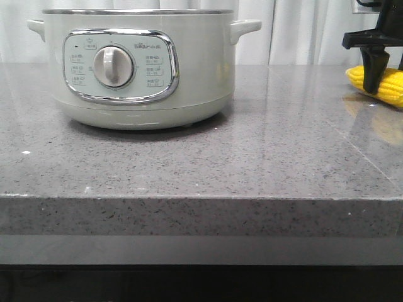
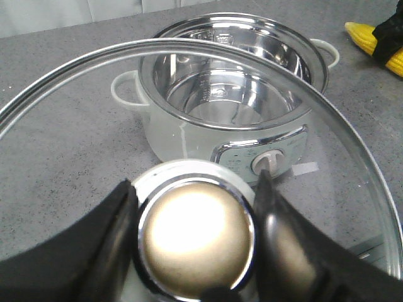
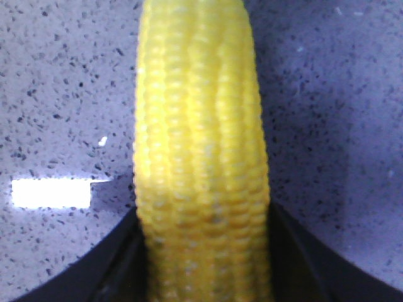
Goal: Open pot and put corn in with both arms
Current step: 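Lift the corn with the right gripper and carry it over the pot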
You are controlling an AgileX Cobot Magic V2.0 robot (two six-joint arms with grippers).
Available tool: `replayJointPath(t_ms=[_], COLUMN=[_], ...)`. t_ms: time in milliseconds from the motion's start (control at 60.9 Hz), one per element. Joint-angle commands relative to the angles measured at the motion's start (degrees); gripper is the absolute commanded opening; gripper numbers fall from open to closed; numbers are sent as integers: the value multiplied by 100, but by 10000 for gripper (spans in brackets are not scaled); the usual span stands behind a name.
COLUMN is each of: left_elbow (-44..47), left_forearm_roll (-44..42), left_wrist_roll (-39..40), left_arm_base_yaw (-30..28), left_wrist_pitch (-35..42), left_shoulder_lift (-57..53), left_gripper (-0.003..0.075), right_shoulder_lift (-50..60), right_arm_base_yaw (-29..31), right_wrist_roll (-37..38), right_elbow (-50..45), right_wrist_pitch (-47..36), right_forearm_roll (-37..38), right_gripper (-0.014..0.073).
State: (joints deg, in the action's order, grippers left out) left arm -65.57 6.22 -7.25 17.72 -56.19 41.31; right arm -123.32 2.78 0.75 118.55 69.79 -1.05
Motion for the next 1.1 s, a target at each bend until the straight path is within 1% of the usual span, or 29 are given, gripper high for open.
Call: replayJointPath(t_ms=[0, 49, 230, 312, 427, 542, 591, 657, 723, 838, 986, 1084], left_elbow=[-204, -204, -204, -204, -204, -204, -204, -204, -204, -204, -204, -204], left_forearm_roll=[96, 96, 96, 96, 96, 96, 96, 96, 96, 96, 96, 96], left_wrist_roll=[14, 14, 14, 14, 14, 14, 14, 14, 14, 14, 14, 14], left_arm_base_yaw=[4, 4, 4, 4, 4, 4, 4, 4, 4, 4, 4, 4], left_wrist_pitch=[869, 869, 883, 906, 927, 991, 1001, 1013, 1022, 1044, 1044, 1044], left_shoulder_lift=[-32, -32, -32, -32, -32, -32, -32, -32, -32, -32, -32, -32], left_gripper=[64, 64, 64, 64, 64, 64, 64, 64, 64, 64, 64, 64], right_shoulder_lift=[478, 543, 936, 1095, 1357, 1609, 1695, 1813, 1864, 1829, 1692, 1585], right_arm_base_yaw=[42, 42, 42, 36, 25, -83, -180, -394, -698, -1299, -2025, -2381], right_wrist_roll=[-75, -75, -75, -114, -403, -751, -904, -1053, -1145, -1224, -1224, -1224], right_elbow=[321, 382, 494, 498, 498, 498, 498, 498, 498, 498, 498, 498], right_wrist_pitch=[-50, -56, -46, -60, 82, 191, 196, 190, 124, -152, -762, -1203], right_forearm_roll=[6, 6, -130, -327, -992, -2068, -2377, -2715, -2841, -2841, -2841, -2836], right_gripper=[223, 218, 125, 116, 116, 118, 120, 121, 121, 121, 121, 132])
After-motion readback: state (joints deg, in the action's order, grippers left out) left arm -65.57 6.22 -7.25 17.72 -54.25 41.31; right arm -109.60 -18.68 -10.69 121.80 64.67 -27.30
